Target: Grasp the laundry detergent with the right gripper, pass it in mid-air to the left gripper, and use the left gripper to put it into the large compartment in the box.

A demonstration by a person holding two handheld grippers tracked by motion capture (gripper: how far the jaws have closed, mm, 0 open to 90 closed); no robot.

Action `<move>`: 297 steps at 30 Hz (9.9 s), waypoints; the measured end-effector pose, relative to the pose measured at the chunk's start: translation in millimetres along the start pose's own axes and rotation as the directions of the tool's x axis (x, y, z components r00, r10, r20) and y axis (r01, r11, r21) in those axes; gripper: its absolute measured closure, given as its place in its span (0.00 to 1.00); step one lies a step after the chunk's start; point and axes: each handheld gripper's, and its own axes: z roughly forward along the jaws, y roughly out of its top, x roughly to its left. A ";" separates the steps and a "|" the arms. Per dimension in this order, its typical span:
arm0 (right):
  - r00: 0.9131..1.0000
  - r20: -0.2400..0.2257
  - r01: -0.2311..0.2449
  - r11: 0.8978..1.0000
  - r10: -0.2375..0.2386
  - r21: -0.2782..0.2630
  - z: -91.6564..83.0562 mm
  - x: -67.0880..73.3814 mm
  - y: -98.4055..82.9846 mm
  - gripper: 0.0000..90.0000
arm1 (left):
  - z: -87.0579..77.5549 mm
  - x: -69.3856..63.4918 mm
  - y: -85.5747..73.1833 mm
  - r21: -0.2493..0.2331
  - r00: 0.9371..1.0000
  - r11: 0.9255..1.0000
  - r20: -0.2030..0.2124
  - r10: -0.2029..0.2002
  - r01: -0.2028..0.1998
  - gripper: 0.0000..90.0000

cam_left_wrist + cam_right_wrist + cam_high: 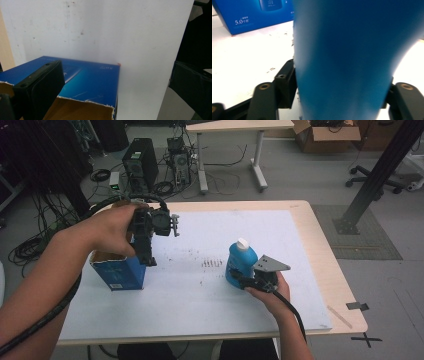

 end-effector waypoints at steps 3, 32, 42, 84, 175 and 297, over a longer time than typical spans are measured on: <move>1.000 -0.002 0.000 1.000 0.000 -0.007 1.1 0.3 -1.1 0.45 | 0.0 0.1 0.6 0.004 1.000 1.000 0.001 0.002 -0.002 0.00; 0.998 -0.068 0.002 1.000 -0.004 -0.026 -17.6 -4.1 20.7 0.51 | -11.2 -0.7 15.4 -0.002 1.000 1.000 -0.009 0.030 -0.030 0.00; 0.973 -0.231 -0.005 0.998 -0.010 -0.065 -40.6 -13.8 52.0 0.51 | -18.7 -4.4 22.7 -0.026 0.999 0.999 -0.005 0.048 -0.048 0.00; 0.813 -0.544 0.190 0.978 -0.208 -0.090 3.1 30.3 73.3 0.50 | -17.9 -18.8 70.0 -0.067 0.985 0.989 0.103 0.139 -0.133 0.00; 0.823 -0.527 0.170 0.978 -0.210 -0.124 48.4 72.6 90.3 0.49 | 0.9 -36.9 75.7 -0.035 0.985 0.985 0.037 0.171 -0.170 0.36; 0.923 -0.365 0.128 0.992 -0.125 -0.016 -47.1 -21.3 76.3 0.00 | -51.5 -7.2 60.5 0.002 0.981 0.981 0.037 -0.192 0.192 0.43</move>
